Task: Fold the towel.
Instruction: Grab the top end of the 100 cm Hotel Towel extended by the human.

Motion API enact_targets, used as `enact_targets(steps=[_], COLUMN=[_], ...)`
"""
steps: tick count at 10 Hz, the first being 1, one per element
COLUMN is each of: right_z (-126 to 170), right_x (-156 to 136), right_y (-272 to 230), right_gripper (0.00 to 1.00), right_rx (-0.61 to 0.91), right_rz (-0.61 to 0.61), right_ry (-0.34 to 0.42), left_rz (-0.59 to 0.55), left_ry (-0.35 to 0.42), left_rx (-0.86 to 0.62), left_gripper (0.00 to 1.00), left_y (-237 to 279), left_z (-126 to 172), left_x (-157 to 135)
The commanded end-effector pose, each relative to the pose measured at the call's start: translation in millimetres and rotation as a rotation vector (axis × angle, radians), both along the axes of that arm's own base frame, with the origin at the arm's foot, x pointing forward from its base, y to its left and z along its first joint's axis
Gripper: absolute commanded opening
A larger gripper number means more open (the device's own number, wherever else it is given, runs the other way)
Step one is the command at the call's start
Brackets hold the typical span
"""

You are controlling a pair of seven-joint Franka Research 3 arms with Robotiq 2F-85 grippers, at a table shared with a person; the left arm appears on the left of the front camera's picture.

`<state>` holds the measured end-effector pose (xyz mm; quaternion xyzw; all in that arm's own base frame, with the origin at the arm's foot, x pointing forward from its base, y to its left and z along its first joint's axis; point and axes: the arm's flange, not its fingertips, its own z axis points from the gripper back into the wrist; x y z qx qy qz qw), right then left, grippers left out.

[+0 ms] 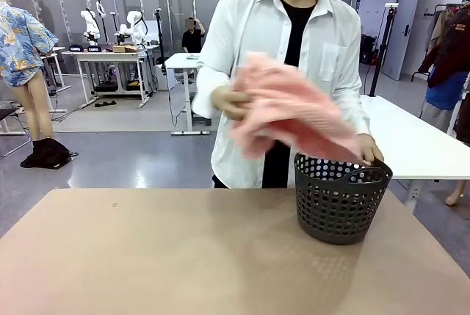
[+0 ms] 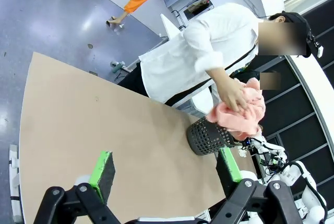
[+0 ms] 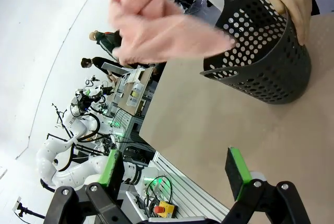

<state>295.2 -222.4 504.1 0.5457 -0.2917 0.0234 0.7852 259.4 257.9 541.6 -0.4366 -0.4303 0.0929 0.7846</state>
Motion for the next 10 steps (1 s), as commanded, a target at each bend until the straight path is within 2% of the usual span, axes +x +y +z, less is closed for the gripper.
enact_targets(steps=[1, 10], right_z=[1.5, 1.5], right_x=[1.1, 1.1], right_y=[-0.8, -0.8], right_gripper=[1.0, 1.0], right_rx=[0.005, 0.005], right_rz=[0.001, 0.001], right_ry=[-0.016, -0.016], left_rz=[-0.01, -0.01], left_ry=[-0.024, -0.024], left_rx=[0.0, 0.0], left_gripper=[1.0, 1.0], left_y=[2.4, 2.4], left_z=[-0.3, -0.3], left_x=[2.0, 2.0])
